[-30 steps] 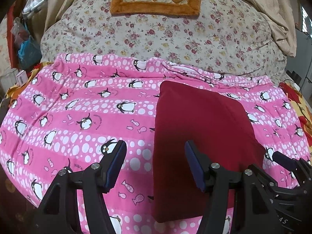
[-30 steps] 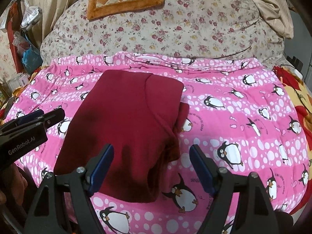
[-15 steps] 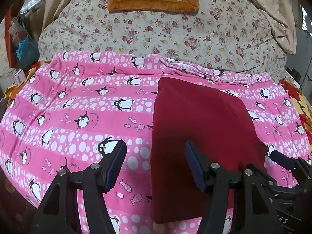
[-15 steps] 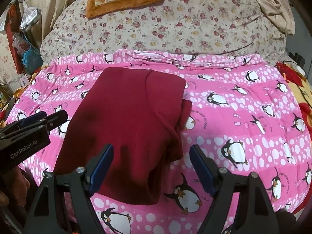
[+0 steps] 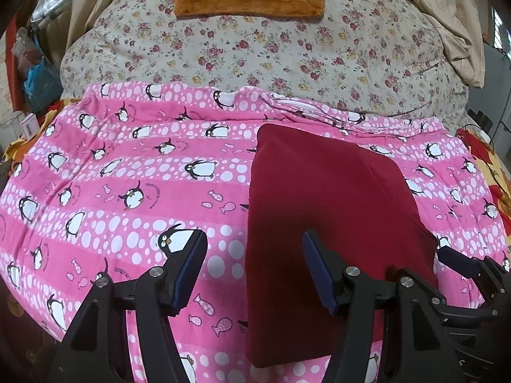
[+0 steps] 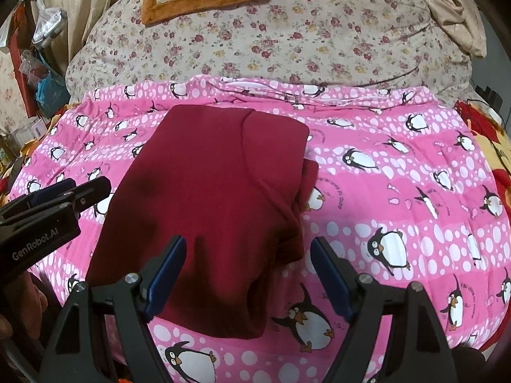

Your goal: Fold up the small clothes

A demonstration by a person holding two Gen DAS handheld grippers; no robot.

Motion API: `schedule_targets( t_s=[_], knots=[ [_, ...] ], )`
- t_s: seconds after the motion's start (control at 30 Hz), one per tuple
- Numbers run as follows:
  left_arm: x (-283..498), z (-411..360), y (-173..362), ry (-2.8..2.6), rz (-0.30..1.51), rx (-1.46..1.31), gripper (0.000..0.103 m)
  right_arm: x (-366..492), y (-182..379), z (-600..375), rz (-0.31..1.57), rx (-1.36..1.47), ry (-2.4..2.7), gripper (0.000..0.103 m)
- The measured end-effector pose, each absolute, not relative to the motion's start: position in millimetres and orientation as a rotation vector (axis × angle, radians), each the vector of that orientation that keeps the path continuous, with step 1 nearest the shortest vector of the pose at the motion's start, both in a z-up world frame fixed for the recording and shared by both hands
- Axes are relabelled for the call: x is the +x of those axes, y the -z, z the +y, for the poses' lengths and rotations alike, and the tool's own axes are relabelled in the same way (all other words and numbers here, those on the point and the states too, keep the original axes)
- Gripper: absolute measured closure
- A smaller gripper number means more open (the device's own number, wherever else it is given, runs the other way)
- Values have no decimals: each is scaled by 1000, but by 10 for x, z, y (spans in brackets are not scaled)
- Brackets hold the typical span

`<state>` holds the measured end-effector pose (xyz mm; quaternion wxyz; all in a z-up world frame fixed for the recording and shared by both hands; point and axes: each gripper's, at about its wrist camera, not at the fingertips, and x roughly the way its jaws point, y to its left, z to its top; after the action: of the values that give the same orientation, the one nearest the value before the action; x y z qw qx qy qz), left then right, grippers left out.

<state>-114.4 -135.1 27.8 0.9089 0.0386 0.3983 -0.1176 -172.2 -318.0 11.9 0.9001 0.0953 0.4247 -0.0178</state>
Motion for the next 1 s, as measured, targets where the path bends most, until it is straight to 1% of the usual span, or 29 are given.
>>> schedule_targets(
  t_s=[1.0],
  knots=[
    [-1173,-1350,-266,282,810,72,61,-1729,-55,-3120,895,195,32,19]
  ],
)
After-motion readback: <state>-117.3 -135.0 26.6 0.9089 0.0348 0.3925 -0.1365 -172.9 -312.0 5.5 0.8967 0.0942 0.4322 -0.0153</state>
